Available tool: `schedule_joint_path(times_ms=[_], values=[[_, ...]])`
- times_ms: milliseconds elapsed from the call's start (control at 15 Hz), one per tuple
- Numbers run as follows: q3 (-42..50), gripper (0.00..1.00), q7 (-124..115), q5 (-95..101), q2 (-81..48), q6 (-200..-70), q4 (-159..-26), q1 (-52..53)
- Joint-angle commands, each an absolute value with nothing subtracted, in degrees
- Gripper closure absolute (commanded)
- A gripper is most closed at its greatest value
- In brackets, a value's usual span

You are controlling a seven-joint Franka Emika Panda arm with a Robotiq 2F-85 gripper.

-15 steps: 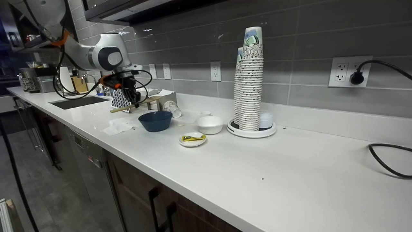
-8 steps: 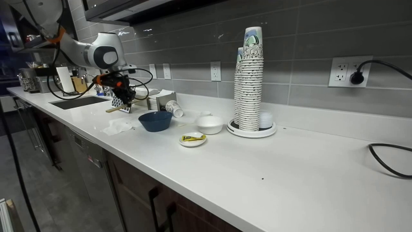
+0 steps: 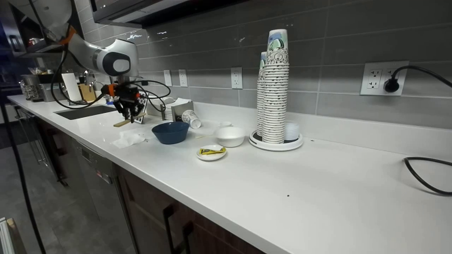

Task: Put the wooden spoon on the paper towel

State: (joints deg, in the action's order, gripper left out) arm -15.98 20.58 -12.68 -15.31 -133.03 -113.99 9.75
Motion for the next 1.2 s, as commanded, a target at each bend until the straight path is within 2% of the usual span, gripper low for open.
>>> schedule_joint_path(times_ms=[0, 400, 733, 1000, 1067, 1133], values=[[-16.77, 0.94, 26.12, -10.68, -20.03, -127.98, -108.81, 10.18], [-18.61, 0.93, 36.83, -7.48, -24.67, -121.2, -103.08, 10.91], [-15.73, 0.94, 30.68, -1.98, -29.19, -129.42, -99.56, 12.38], [-15.34, 0.94, 28.39, -1.24, -33.26, -130.05, -96.5, 12.12], [-15.35, 0.51, 28.04, -1.27, -33.77, -128.98, -96.17, 12.03], [-15.81, 0.5, 28.27, -2.03, -34.11, -127.64, -95.77, 11.55]])
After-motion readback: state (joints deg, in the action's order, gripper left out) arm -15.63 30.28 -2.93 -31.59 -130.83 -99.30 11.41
